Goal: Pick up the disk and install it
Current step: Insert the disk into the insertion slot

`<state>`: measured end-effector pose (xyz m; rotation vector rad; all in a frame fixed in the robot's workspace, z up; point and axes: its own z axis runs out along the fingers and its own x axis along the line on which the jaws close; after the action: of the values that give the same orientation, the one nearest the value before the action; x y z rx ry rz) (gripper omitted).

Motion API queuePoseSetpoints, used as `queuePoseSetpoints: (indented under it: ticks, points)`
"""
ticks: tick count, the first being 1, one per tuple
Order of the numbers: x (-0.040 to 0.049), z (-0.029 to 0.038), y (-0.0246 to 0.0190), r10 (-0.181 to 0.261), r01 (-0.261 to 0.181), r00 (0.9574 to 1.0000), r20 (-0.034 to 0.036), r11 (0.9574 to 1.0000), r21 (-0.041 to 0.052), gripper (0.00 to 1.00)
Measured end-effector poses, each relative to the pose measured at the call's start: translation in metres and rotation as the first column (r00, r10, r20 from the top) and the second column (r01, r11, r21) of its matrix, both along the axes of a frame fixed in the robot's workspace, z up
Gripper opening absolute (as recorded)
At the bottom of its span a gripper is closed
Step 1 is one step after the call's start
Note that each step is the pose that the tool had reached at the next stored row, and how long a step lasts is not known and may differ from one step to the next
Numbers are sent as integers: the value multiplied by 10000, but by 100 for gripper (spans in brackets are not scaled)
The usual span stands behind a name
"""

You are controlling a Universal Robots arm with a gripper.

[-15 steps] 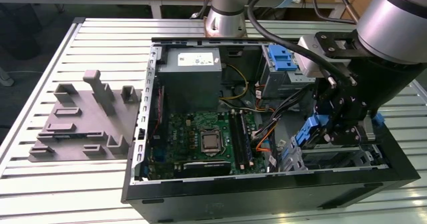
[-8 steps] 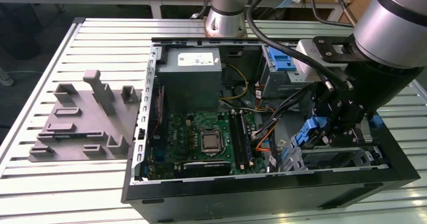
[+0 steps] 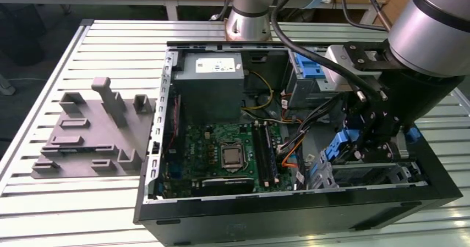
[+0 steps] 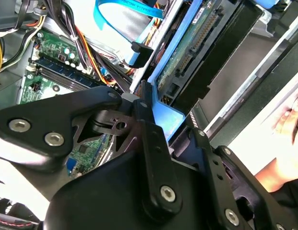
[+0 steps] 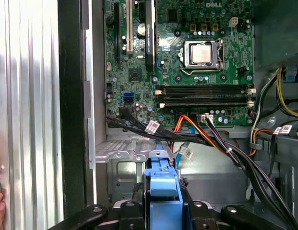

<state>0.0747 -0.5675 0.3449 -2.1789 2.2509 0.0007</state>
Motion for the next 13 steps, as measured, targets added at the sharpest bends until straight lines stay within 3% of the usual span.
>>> queuePoseSetpoints:
  ticks: [1,2,9,10,12,13]
  points:
    - [0,0,0,2,-2,10000,-2,10000,-1,37]
    - [0,0,0,1,-1,10000,-3,10000,0,44]
    - [0,-1,0,1,-1,10000,-3,10000,-2,44]
    - [0,-2,0,1,-1,10000,-3,10000,-1,42]
    - [0,-2,0,1,-1,10000,-2,10000,-2,30]
    - [0,-3,0,1,-1,10000,-3,10000,-2,30]
